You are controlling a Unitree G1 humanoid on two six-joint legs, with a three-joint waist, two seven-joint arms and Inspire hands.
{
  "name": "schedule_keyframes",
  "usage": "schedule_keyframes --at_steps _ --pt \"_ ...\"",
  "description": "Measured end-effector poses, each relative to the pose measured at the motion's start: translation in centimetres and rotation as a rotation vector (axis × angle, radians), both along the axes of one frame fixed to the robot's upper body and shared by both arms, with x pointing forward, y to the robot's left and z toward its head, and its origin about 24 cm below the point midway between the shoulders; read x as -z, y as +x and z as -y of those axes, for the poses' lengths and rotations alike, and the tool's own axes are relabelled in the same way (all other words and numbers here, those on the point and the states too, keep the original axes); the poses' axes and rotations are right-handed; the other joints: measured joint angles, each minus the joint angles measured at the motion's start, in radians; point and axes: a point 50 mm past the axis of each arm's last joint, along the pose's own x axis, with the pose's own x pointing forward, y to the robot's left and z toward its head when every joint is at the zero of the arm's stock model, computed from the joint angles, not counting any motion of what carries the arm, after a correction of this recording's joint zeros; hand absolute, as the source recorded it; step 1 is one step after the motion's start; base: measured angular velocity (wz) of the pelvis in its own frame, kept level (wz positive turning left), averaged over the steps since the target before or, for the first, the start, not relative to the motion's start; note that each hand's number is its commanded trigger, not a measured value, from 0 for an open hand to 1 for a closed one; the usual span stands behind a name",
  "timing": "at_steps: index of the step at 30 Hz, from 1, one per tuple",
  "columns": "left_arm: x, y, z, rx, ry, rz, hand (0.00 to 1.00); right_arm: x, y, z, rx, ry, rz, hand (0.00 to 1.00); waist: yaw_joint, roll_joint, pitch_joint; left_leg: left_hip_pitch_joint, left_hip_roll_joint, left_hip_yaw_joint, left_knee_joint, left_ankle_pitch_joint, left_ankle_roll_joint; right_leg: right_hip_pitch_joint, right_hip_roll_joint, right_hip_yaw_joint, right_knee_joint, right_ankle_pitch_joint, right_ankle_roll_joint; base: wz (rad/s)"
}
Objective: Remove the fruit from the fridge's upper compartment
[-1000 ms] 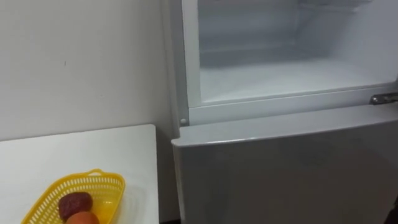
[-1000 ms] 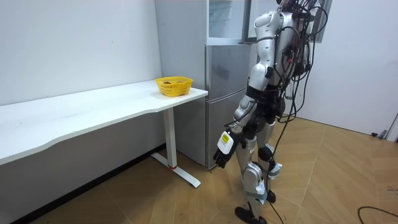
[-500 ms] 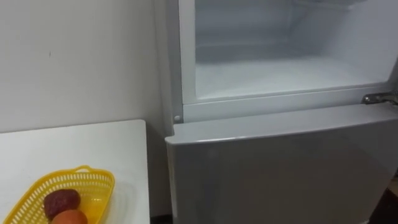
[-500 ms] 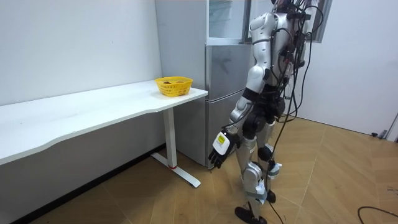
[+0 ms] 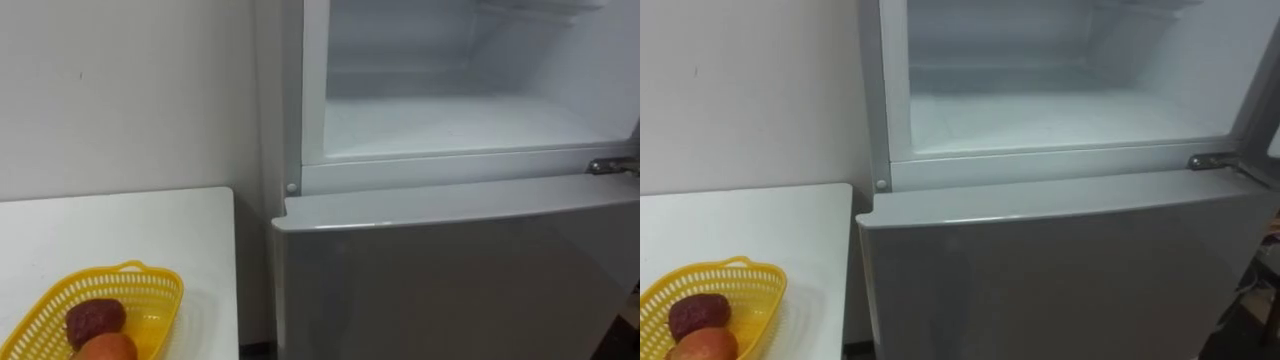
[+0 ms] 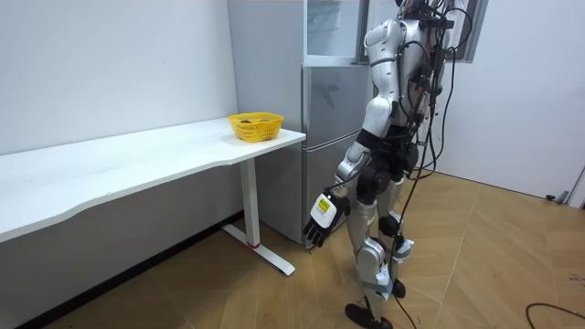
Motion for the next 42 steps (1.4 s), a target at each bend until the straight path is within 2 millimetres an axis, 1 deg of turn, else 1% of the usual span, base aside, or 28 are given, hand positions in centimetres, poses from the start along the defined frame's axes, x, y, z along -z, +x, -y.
schedule_keyframes --at_steps 3,7,9,11,12,17,21,24,27,31,34,36,37,40,41,42 --pt "-0.1 -0.2 -0.3 -0.025 0.006 -0.009 0.00 -0.5 0.1 0.5 -0.026 -0.023 0.002 0.00 0.004 -0.008 -0.0022 0.002 0.000 0.000 0.000 0.000 0.000 0.002 0.000 -0.002 0.000 -0.001 -0.001 0.00" --pt "-0.1 -0.5 -0.5 -0.037 0.004 -0.021 0.00 -1.3 0.5 1.0 -0.034 -0.042 0.035 0.00 0.009 -0.018 0.0007 0.008 0.001 0.000 0.000 0.000 0.000 0.002 0.000 -0.003 0.000 -0.001 -0.001 0.00" --pt "-0.1 -0.6 -0.5 -0.045 0.005 -0.025 0.00 -1.6 0.8 1.3 -0.052 -0.051 0.026 0.00 0.010 -0.027 0.0008 0.010 0.000 0.000 0.000 0.000 0.000 -0.002 0.000 0.000 -0.003 -0.002 -0.001 0.00" --pt "-0.1 -0.7 -0.6 -0.050 0.006 -0.032 0.00 -2.1 1.1 1.5 -0.066 -0.077 0.011 0.00 0.010 -0.032 0.0005 0.009 0.000 0.000 0.000 0.000 0.000 -0.004 0.000 0.001 -0.003 -0.003 0.000 0.00" --pt "-0.1 -0.7 -0.6 -0.051 0.006 -0.036 0.00 -2.3 1.3 1.6 -0.069 -0.083 0.013 0.00 0.010 -0.032 0.0005 0.009 0.000 0.000 0.000 0.000 0.000 -0.004 0.000 0.003 -0.003 -0.003 -0.001 0.00" --pt "-0.1 -0.8 -0.7 -0.053 0.010 -0.040 0.00 -5.1 2.4 2.8 -0.087 -0.164 0.033 0.00 0.009 -0.032 0.0004 0.009 0.000 -0.001 -0.001 0.000 0.000 0.001 0.001 0.003 -0.001 -0.002 -0.001 0.00" --pt "-0.1 -0.8 -0.7 -0.054 0.011 -0.042 0.00 -6.9 2.8 3.5 -0.090 -0.237 0.016 0.00 0.007 -0.033 0.0008 0.010 0.002 0.000 -0.006 0.000 0.000 0.002 0.001 -0.004 0.000 -0.001 -0.002 0.00" --pt "-0.1 -0.8 -0.7 -0.052 0.010 -0.044 0.00 -7.3 2.9 3.6 -0.097 -0.280 -0.026 0.00 0.006 -0.036 0.0009 0.009 0.002 0.001 -0.009 0.000 0.000 0.003 0.001 -0.005 0.000 -0.001 -0.002 0.00" --pt "-0.1 -0.8 -0.7 -0.052 0.010 -0.044 0.00 -7.5 2.9 3.6 -0.100 -0.293 -0.029 0.00 0.007 -0.039 0.0012 0.010 0.002 0.001 -0.014 0.000 0.000 0.003 0.001 -0.005 0.000 -0.001 -0.002 0.00" --pt "-0.1 -0.8 -0.8 -0.049 0.010 -0.044 0.00 -8.7 3.3 3.4 -0.121 -0.366 -0.032 0.00 0.010 -0.042 0.0020 0.016 0.001 0.002 -0.018 0.000 0.000 0.005 0.002 -0.004 -0.002 -0.001 -0.002 0.00" --pt "-0.1 -0.8 -0.7 -0.047 0.009 -0.044 0.00 -9.3 3.4 3.3 -0.136 -0.448 -0.126 0.00 0.010 -0.038 0.0046 0.023 0.001 0.003 -0.021 0.000 0.000 0.003 0.002 -0.001 -0.001 -0.002 -0.001 -0.03" --pt "-0.1 -0.7 -0.8 -0.043 0.011 -0.037 0.00 -9.9 3.8 2.9 -0.157 -0.528 -0.226 0.00 0.008 -0.033 0.0061 0.022 0.001 0.010 -0.021 0.001 -0.001 0.001 0.003 0.009 0.002 -0.002 -0.001 -0.12" --pt "-0.1 -0.7 -0.7 -0.042 0.011 -0.035 0.00 -10.0 4.0 2.8 -0.162 -0.547 -0.247 0.00 0.008 -0.032 0.0063 0.022 0.001 0.012 -0.021 0.001 -0.001 -0.001 0.004 0.013 0.004 -0.002 -0.001 -0.15" --pt "0.0 -0.9 -0.7 -0.045 0.006 -0.033 0.00 -11.0 4.7 1.8 -0.212 -0.660 -0.404 0.00 0.008 -0.031 0.0066 0.021 -0.005 0.012 -0.023 0.002 0.000 -0.029 -0.002 0.022 0.049 -0.018 -0.002 -0.13" --pt "0.0 -1.1 -0.6 -0.049 0.003 -0.044 0.00 -11.4 5.1 1.2 -0.237 -0.704 -0.472 0.00 0.005 -0.031 0.0066 0.022 -0.009 0.011 -0.023 0.004 0.000 -0.038 -0.006 0.025 0.069 -0.026 -0.003 -0.07" --pt "0.0 -1.3 -0.6 -0.049 0.003 -0.047 0.00 -11.6 5.4 0.8 -0.251 -0.727 -0.502 0.00 0.003 -0.031 0.0066 0.023 -0.009 0.011 -0.022 0.004 0.000 -0.040 -0.006 0.027 0.075 -0.029 -0.003 -0.07"
